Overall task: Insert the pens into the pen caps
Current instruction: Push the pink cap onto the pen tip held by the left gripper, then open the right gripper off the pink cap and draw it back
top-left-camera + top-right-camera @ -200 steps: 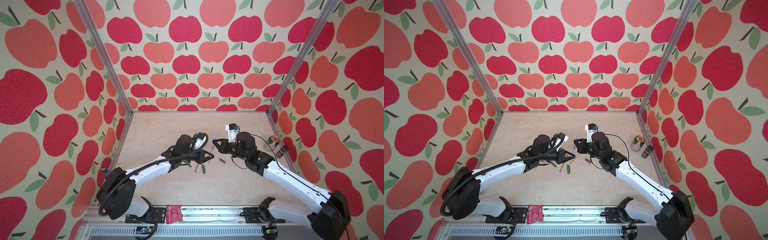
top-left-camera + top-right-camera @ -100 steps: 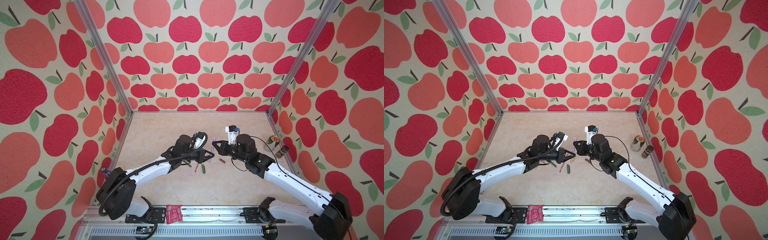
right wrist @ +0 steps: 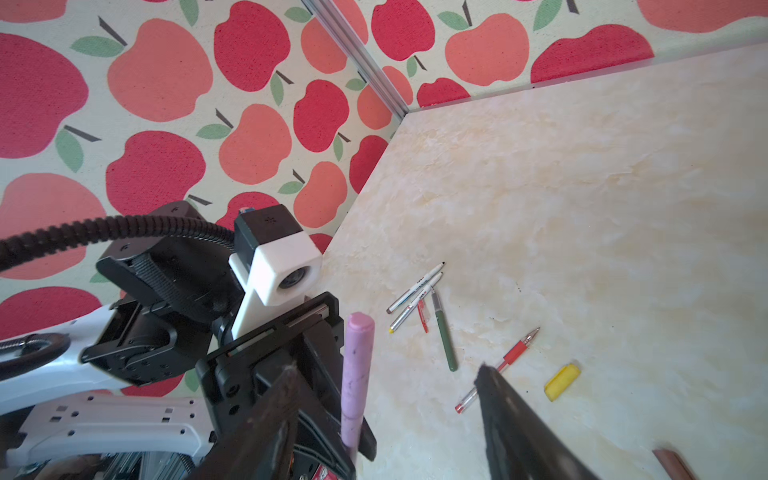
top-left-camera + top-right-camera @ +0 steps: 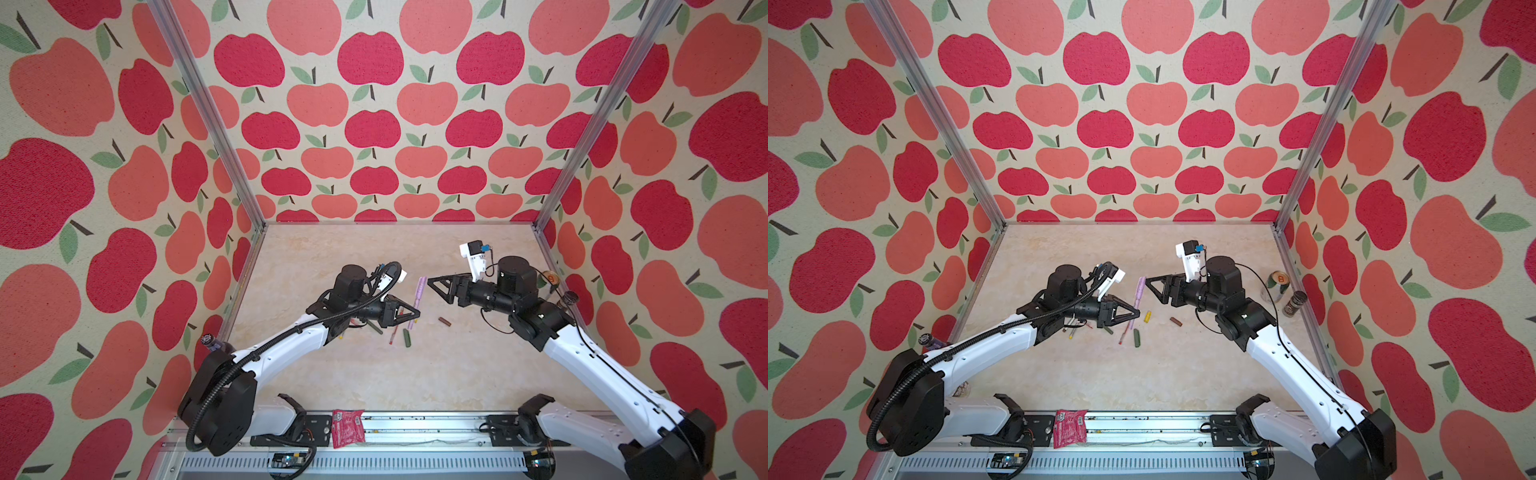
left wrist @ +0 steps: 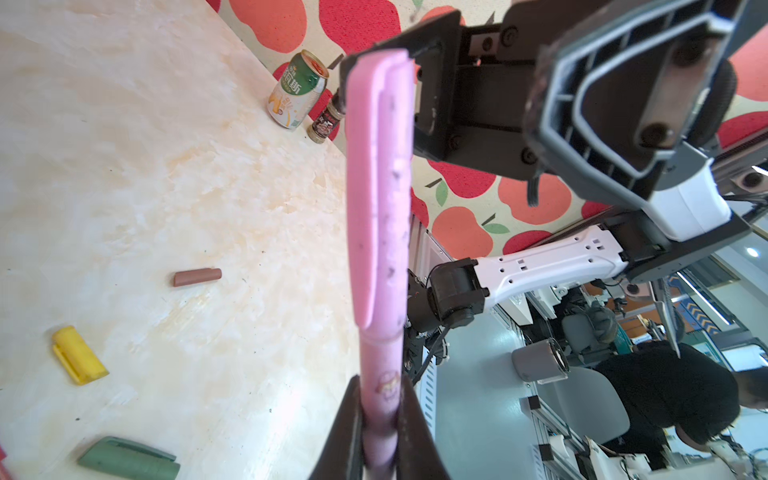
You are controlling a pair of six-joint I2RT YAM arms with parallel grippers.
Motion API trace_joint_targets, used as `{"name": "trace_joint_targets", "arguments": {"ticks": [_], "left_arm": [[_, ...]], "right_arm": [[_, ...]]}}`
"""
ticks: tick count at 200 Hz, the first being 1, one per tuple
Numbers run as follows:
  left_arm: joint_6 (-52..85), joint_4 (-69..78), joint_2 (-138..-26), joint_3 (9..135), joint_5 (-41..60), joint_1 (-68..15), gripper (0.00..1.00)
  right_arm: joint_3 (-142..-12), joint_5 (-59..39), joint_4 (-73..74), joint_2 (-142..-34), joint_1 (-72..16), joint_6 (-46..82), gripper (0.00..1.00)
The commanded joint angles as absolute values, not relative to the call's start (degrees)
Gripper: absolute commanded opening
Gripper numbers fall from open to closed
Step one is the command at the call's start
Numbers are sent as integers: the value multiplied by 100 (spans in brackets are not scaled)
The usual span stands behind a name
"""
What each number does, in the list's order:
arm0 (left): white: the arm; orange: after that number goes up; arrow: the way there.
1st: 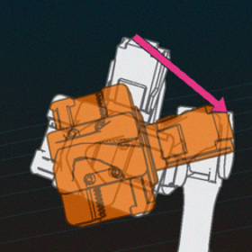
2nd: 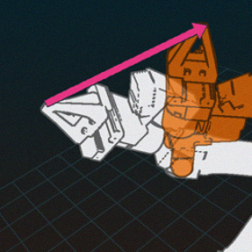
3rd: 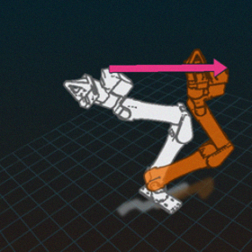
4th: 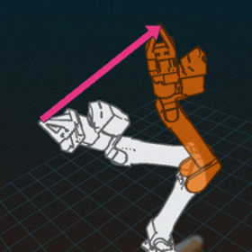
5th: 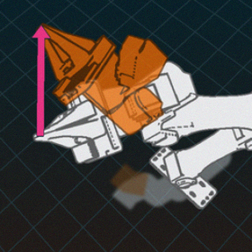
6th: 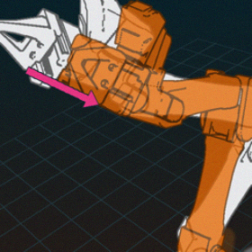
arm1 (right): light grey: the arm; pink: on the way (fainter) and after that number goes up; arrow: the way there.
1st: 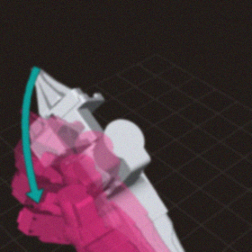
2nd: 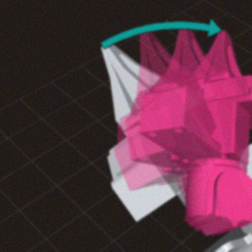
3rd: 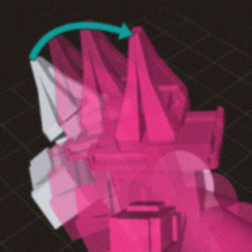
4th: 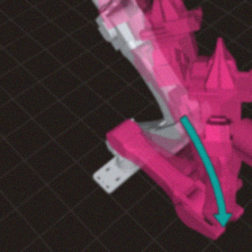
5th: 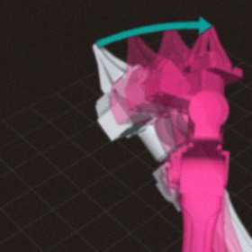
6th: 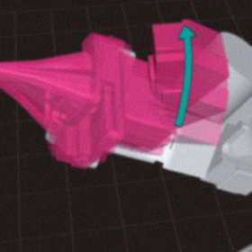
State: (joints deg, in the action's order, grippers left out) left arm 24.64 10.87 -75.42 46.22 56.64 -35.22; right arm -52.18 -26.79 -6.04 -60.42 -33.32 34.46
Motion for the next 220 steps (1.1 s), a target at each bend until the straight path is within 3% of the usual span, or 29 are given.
{"name": "trace_joint_targets", "arguments": {"ticks": [1, 75, 178, 220], "left_arm": [[2130, 699, -7437, 4736, 6409, -3464, 2], [2078, 740, -7471, 4869, 6355, -3366, 2], [2236, 1143, -7659, 5021, 6335, -3327, 2], [2458, 1618, -7597, 5100, 6226, -3136, 2]], "right_arm": [[-5445, -3867, -537, -6190, -3221, 3199, 69], [-5393, -4490, 336, -6761, -3230, 3692, 49], [-5296, -4676, 454, -6987, -3340, 3753, 6], [-5258, -4685, 289, -7011, -3390, 3639, 1]]}}
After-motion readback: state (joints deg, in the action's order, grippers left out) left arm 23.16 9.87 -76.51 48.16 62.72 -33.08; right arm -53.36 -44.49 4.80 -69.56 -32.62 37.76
